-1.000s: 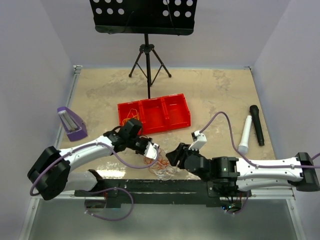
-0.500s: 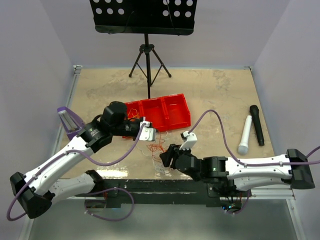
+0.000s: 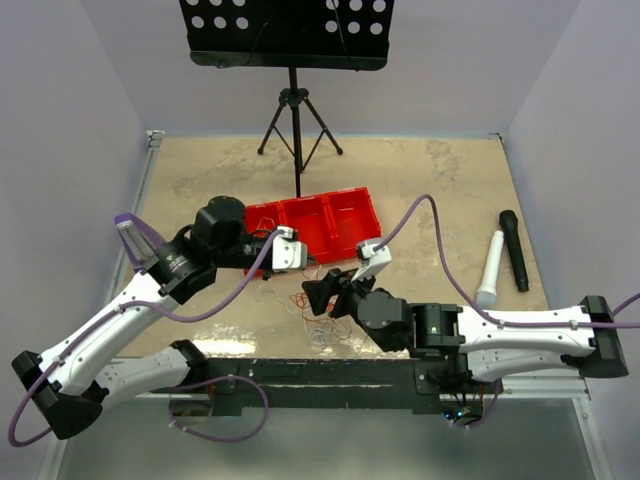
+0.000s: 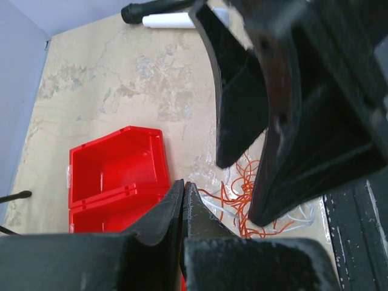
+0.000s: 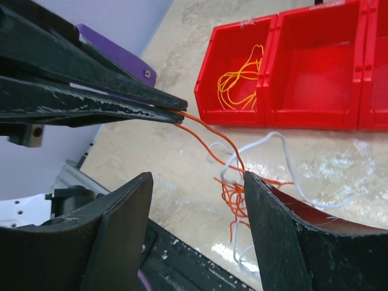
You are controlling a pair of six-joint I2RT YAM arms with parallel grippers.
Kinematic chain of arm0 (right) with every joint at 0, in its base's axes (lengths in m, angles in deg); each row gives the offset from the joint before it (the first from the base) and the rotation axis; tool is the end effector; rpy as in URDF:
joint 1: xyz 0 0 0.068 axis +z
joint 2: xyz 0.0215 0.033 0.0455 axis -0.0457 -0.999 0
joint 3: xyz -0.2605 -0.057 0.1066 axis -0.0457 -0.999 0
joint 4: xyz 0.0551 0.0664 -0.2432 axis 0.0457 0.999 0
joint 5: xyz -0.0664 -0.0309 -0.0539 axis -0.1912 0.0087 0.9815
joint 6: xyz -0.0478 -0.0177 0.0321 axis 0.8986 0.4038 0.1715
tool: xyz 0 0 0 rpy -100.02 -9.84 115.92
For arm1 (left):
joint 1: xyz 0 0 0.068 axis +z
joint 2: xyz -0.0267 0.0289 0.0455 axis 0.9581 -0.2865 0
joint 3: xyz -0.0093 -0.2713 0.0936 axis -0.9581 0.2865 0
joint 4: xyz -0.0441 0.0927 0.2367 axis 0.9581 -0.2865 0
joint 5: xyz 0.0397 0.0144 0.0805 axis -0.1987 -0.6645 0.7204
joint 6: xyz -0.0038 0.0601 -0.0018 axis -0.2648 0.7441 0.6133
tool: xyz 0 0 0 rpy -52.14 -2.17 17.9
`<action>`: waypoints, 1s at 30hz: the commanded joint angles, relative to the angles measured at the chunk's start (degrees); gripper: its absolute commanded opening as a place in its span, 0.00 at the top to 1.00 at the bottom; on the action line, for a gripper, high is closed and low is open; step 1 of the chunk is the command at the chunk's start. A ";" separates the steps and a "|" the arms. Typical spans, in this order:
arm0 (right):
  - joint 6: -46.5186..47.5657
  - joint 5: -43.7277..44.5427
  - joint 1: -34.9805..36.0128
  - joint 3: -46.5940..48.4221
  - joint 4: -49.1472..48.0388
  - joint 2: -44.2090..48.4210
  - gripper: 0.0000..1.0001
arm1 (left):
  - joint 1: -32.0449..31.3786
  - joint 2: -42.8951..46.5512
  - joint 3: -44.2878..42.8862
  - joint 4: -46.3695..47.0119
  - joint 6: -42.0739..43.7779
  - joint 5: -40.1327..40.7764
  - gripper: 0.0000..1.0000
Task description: Untangle the cables
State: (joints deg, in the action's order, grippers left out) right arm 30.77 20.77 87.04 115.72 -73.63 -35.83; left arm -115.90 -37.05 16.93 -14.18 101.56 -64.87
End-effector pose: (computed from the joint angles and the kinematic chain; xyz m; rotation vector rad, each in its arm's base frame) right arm 0.0542 0.2184 0.3314 -0.0542 1.8360 0.8668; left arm 0.1314 -0.1571 0.3790 1.5156 1.2719 -0.7493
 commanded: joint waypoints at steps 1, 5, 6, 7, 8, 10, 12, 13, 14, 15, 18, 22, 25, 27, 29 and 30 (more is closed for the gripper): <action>9.21 3.38 0.13 4.41 -6.07 -5.15 0.34 | -0.17 0.24 -6.17 0.44 -3.92 -2.51 1.00; 13.35 6.45 0.22 6.51 -7.75 -7.96 0.34 | -0.08 -0.02 -9.86 -1.67 -5.59 -4.44 1.00; 13.62 7.15 0.22 6.87 -7.92 -8.23 0.34 | -0.08 -0.11 -10.83 -2.46 -6.03 -4.80 1.00; 14.32 7.94 0.13 7.13 -8.45 -8.32 0.35 | -0.08 -0.20 -11.62 -2.99 -6.29 -5.32 1.00; 14.67 8.82 0.13 7.13 -9.06 -8.14 0.36 | -0.08 -0.38 -12.41 -3.95 -6.47 -5.76 1.00; 15.81 9.71 0.22 7.05 -10.73 -7.53 0.37 | -0.08 -0.38 -13.12 -4.75 -6.91 -6.47 1.00; 17.56 10.32 0.22 7.04 -12.84 -6.74 0.38 | -0.08 0.06 -13.03 -4.75 -7.17 -6.73 1.00; 18.18 10.41 0.22 7.39 -13.11 -6.39 0.38 | -0.17 0.15 -12.95 -4.67 -7.35 -6.73 1.00; 18.19 10.32 0.22 7.75 -12.76 -6.04 0.39 | -0.17 0.15 -12.95 -4.75 -7.44 -6.82 1.00; 18.19 10.15 0.22 8.18 -12.50 -5.60 0.39 | -0.17 0.24 -12.77 -4.67 -7.53 -6.82 1.00; 18.45 10.15 0.22 8.10 -12.93 -4.72 0.40 | -0.08 0.59 -11.81 -3.88 -8.05 -7.52 1.00; 19.33 9.88 0.22 7.84 -15.39 -5.41 0.40 | -0.08 0.59 -11.54 -2.65 -9.63 -7.96 1.00; 19.95 9.97 0.22 8.62 -16.19 -7.17 0.42 | -0.08 0.33 -11.98 -2.38 -10.34 -8.14 1.00; 19.16 10.24 0.22 9.59 -14.62 -8.05 0.42 | -0.08 0.33 -12.07 -2.47 -10.43 -7.70 1.00; 17.50 10.24 0.22 10.29 -11.90 -8.14 0.42 | 0.00 0.50 -11.80 -2.21 -10.43 -6.83 1.00; 16.01 10.06 0.30 10.56 -9.18 -8.14 0.42 | 0.01 0.68 -11.54 -1.86 -10.34 -6.21 1.00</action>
State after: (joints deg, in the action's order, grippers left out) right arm 48.97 28.66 87.04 122.71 -86.29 -44.03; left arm -115.90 -37.25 5.82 -18.38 93.05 -71.20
